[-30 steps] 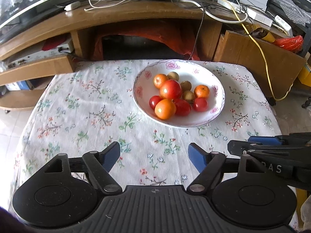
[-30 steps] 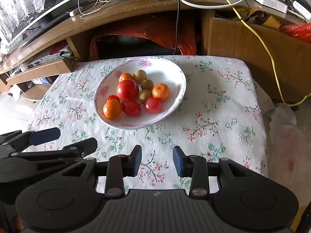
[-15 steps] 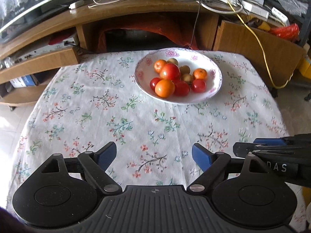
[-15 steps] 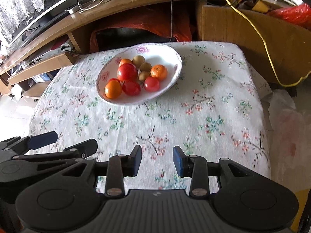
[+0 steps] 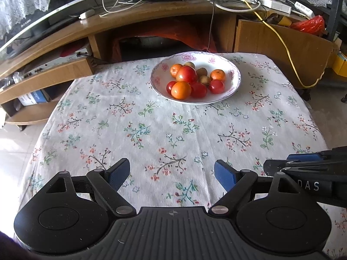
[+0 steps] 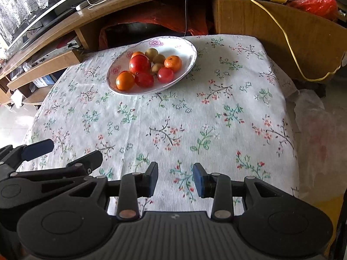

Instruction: Organize fruits

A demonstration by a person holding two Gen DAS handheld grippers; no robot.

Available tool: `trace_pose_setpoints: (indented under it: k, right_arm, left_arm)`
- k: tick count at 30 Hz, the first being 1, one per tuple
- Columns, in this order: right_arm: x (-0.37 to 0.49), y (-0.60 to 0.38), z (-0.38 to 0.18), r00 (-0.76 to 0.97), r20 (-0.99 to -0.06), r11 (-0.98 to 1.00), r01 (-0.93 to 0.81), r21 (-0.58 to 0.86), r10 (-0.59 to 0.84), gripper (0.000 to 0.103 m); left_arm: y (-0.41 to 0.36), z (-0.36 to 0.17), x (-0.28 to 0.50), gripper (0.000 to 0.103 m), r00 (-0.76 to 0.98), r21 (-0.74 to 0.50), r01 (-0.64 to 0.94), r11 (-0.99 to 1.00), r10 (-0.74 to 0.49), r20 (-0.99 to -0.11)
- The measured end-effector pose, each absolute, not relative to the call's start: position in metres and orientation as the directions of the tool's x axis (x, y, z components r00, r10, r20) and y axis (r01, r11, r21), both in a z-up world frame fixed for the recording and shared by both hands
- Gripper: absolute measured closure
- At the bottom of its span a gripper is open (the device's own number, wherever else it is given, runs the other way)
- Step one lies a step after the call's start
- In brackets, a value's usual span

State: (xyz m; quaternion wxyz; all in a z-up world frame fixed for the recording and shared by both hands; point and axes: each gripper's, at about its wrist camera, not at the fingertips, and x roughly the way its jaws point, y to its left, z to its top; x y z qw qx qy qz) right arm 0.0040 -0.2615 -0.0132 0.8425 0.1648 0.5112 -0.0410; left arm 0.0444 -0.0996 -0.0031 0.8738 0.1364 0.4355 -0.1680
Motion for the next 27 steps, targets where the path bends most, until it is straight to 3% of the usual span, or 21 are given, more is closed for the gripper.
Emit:
trace_pose_setpoints:
  k: [27]
  right_arm:
    - [-0.042,-0.247,0.001,0.517,-0.854,0.955,0.218,0.202,0.063,0.067]
  left_arm:
    - [-0.087,0.004,0.003,0.017,0.594,0.072,0.413,0.908,-0.209,-0.776]
